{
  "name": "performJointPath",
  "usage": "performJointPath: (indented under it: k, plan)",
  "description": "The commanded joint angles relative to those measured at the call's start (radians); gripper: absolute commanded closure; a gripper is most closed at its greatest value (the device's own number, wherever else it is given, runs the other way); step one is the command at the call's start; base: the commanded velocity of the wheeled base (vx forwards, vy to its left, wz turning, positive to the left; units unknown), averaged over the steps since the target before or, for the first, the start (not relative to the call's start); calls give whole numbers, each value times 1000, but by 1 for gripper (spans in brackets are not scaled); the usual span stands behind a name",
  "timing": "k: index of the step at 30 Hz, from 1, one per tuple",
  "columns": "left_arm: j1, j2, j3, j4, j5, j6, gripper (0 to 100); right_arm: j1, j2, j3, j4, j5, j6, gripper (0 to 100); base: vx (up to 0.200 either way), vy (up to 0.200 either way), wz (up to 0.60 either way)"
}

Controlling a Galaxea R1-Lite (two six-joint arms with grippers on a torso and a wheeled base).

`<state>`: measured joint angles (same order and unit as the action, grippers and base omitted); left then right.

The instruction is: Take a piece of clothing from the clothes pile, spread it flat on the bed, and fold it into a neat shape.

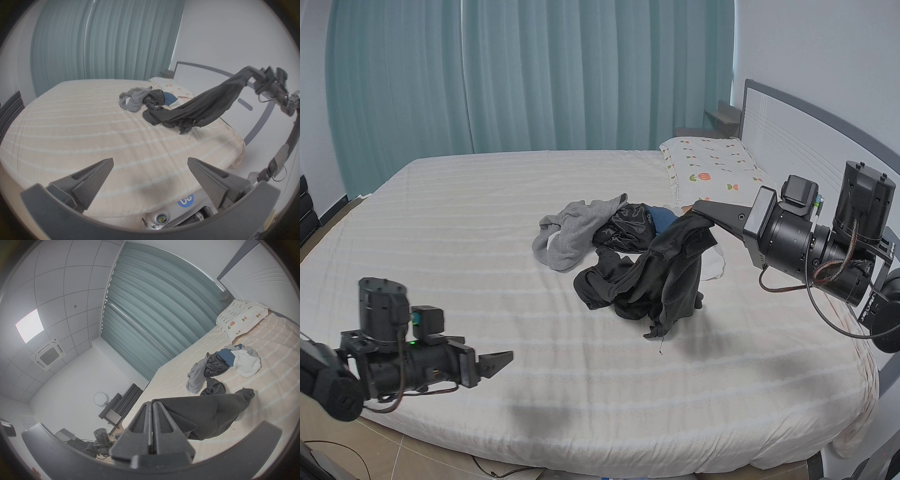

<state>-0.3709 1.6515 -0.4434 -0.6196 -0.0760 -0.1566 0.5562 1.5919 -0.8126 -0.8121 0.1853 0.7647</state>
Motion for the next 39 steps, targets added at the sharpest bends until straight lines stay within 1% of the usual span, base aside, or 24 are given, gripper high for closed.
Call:
performJointPath:
  k: [1, 2, 6, 9, 13, 14, 16, 20, 23, 24, 26, 29, 33, 35, 38, 39]
  plan:
    - [-134, 344, -222, -55, 94, -64, 0, -9, -4, -5, -1, -1, 1, 100, 0, 0, 0]
    - [-149, 403, -296, -55, 122, -80, 0, -10, -6, -5, -1, 0, 1, 100, 0, 0, 0]
    - [-174, 499, -428, -54, 159, -115, 0, -13, -7, -5, -1, 0, 1, 100, 0, 0, 0]
    - [-188, 557, -503, -48, 170, -147, 0, -13, -9, -4, -1, 0, 1, 100, 0, 0, 0]
    - [-201, 642, -590, -52, 177, -150, 0, -19, -4, -5, -1, 2, 1, 100, 0, 0, 0]
    - [-201, 645, -594, -52, 179, -150, 0, -21, -4, -5, -1, 2, 1, 100, 0, 0, 0]
    - [-201, 688, -667, -52, 200, -156, 0, -25, -10, -4, -1, 2, 2, 100, 0, 0, 0]
    - [-201, 740, -745, -49, 217, -178, 0, -27, -20, 3, -1, 2, 2, 100, 0, 0, 0]
    - [-200, 784, -816, -49, 248, -182, 0, -25, -23, 0, -1, 2, 2, 100, 0, 0, 0]
    - [-200, 784, -816, -49, 248, -182, 0, -25, -23, 0, -1, 2, 2, 100, 0, 0, 0]
    - [-197, 832, -897, -49, 292, -204, 0, -24, -30, 1, -1, 3, 2, 100, 0, 0, 0]
    - [-195, 867, -959, -43, 311, -228, 0, -21, -36, 1, -1, 6, 2, 100, 0, 0, 0]
    - [-184, 939, -1094, -6, 323, -232, 0, -22, -52, -4, -1, 6, 2, 100, 0, 0, 0]
    - [-175, 972, -1155, 14, 343, -235, 0, -25, -63, -4, -1, 6, 2, 100, 0, 0, 0]
    - [-161, 1018, -1224, 32, 375, -238, 0, -28, -76, -4, -1, 6, 2, 100, 0, 0, 0]
    - [-161, 1018, -1224, 32, 375, -238, 0, -28, -76, -4, -1, 6, 2, 100, 0, 0, 0]
